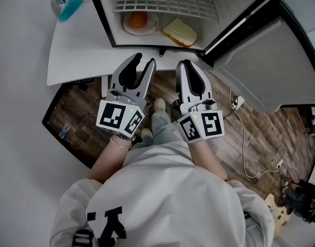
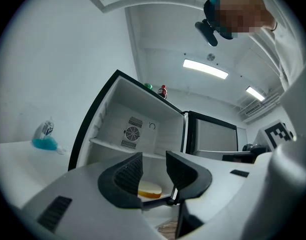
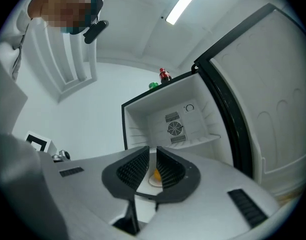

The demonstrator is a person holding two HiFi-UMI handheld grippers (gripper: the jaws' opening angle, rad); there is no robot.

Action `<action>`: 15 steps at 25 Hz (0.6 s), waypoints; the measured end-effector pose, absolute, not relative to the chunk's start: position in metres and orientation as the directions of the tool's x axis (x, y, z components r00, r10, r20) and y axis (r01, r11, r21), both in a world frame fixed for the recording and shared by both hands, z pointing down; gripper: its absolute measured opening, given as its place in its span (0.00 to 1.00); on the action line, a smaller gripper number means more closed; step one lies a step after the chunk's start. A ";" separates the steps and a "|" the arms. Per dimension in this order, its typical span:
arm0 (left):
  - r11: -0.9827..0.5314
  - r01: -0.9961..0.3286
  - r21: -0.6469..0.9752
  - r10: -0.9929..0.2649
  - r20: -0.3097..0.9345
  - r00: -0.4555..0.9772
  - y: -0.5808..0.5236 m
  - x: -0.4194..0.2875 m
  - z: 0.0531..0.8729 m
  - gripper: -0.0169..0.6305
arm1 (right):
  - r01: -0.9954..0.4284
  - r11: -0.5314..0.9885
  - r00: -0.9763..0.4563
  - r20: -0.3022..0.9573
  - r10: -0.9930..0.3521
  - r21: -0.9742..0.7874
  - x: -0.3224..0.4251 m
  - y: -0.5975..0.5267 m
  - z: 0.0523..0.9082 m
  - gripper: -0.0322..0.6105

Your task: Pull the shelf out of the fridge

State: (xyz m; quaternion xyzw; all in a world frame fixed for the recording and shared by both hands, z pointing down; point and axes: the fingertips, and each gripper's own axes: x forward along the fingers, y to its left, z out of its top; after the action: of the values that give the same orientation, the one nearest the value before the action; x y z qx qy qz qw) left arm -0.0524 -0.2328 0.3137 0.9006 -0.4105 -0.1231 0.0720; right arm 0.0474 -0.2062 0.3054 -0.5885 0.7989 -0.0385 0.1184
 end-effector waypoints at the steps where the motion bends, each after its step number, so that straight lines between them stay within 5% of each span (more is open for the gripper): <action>1: -0.648 -0.724 0.237 -0.761 -0.158 0.629 -0.237 -0.053 0.315 0.23 | -0.929 0.305 -0.279 -0.144 -0.949 -0.209 0.049 -0.211 0.306 0.13; 15: -0.598 -0.753 0.275 -0.798 -0.119 0.591 -0.336 -0.033 0.328 0.28 | -0.902 0.335 -0.315 -0.113 -0.942 -0.272 0.069 -0.317 0.327 0.18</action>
State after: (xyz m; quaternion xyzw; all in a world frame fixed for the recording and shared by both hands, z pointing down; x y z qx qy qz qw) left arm -0.0330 -0.3365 0.3283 0.8864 -0.4374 -0.1154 0.0983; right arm 0.0688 -0.3172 0.3271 -0.5713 0.8071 -0.0791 0.1263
